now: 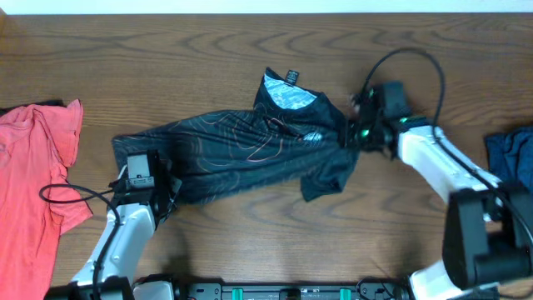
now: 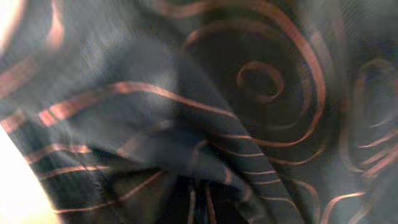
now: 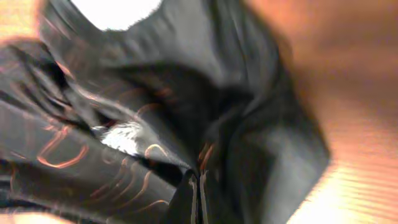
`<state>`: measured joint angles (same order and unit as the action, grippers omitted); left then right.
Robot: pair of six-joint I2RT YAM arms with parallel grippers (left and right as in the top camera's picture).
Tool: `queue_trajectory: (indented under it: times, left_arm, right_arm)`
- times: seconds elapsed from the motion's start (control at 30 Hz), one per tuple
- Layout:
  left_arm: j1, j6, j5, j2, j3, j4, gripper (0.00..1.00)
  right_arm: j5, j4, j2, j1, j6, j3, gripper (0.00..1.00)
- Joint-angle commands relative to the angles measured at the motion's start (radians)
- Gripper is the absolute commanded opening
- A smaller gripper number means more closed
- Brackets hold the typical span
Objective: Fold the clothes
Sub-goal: 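Lift the jersey with both grippers and stretch it apart, pulling toward the back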
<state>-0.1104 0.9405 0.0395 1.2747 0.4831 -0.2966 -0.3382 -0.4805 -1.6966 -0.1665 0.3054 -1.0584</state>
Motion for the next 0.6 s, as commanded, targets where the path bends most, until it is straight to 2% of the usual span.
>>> queue_trajectory:
  times: [0.0, 0.23, 0.37, 0.57]
  left_arm:
    - [-0.006, -0.044, 0.076, -0.078, 0.053, -0.018, 0.06]
    - [0.019, -0.15, 0.088, -0.27, 0.168, -0.114, 0.06]
    - [0.05, -0.23, 0.088, -0.358, 0.259, -0.14, 0.06]
    - [0.079, -0.284, 0.083, -0.402, 0.367, -0.172, 0.06]
  right_arm:
    - [0.086, -0.052, 0.097, 0.024, -0.064, -0.113, 0.01]
    - [0.196, -0.212, 0.16, 0.023, -0.14, -0.244, 0.01]
    - [0.238, -0.241, 0.162, 0.023, -0.159, -0.264, 0.01]
    - [0.267, -0.258, 0.173, 0.024, -0.174, -0.315, 0.01]
